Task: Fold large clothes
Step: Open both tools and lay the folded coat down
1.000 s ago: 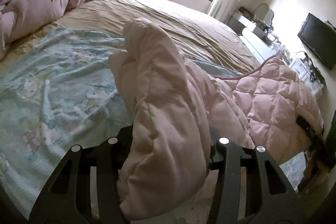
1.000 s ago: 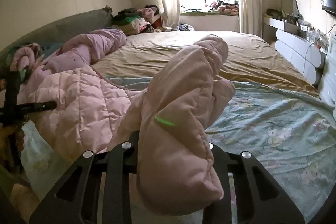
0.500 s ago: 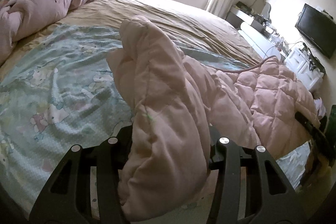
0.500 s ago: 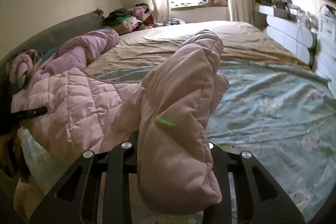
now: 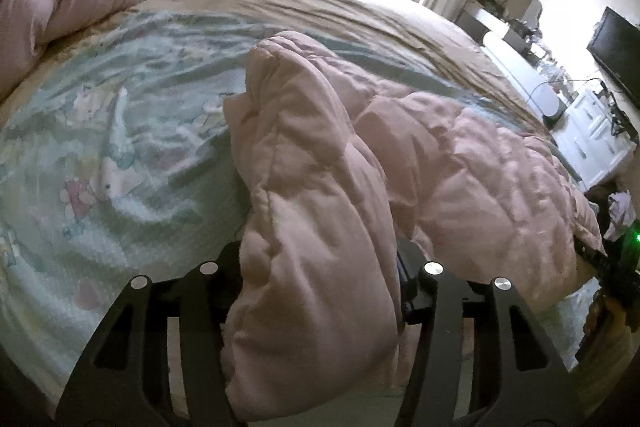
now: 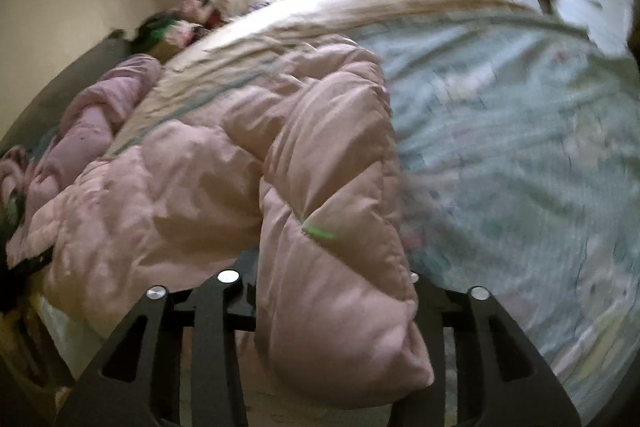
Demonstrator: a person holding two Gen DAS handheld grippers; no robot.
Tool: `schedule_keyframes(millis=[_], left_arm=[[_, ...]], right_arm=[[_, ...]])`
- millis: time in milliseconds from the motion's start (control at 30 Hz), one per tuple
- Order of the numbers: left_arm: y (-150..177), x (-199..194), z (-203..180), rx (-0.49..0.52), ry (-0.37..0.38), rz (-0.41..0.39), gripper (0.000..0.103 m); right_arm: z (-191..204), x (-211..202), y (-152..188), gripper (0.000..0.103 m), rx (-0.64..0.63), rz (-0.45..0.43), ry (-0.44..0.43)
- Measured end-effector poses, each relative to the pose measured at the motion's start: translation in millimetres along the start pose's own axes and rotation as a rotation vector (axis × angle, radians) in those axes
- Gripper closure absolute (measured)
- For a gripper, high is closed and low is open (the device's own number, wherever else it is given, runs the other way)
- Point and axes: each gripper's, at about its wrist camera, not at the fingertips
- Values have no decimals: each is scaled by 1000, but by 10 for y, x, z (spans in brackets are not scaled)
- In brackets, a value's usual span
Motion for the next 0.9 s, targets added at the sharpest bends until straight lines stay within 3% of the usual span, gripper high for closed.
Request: schedule_keyframes(millis=[267, 433, 667, 900], left_arm=[[169, 153, 177, -22, -30, 9, 33], [276, 224, 318, -69, -14, 13, 16], [270, -59, 242, -11, -53, 5, 13], [261, -554, 86, 48, -84, -50, 9]], right_arm=[[-271, 231, 75, 18, 153, 82, 30], [-337, 156, 104, 10, 198, 87, 42], [-142, -353, 104, 6, 109, -42, 133], [108, -994, 47, 4, 26, -184, 118]])
Point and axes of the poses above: each gripper's, at about its wrist camera, not at the fingertips, and x roughly the way its jaws point, z to its left, y to its underside, and after that the axes turned 5 degrees about x, right-handed
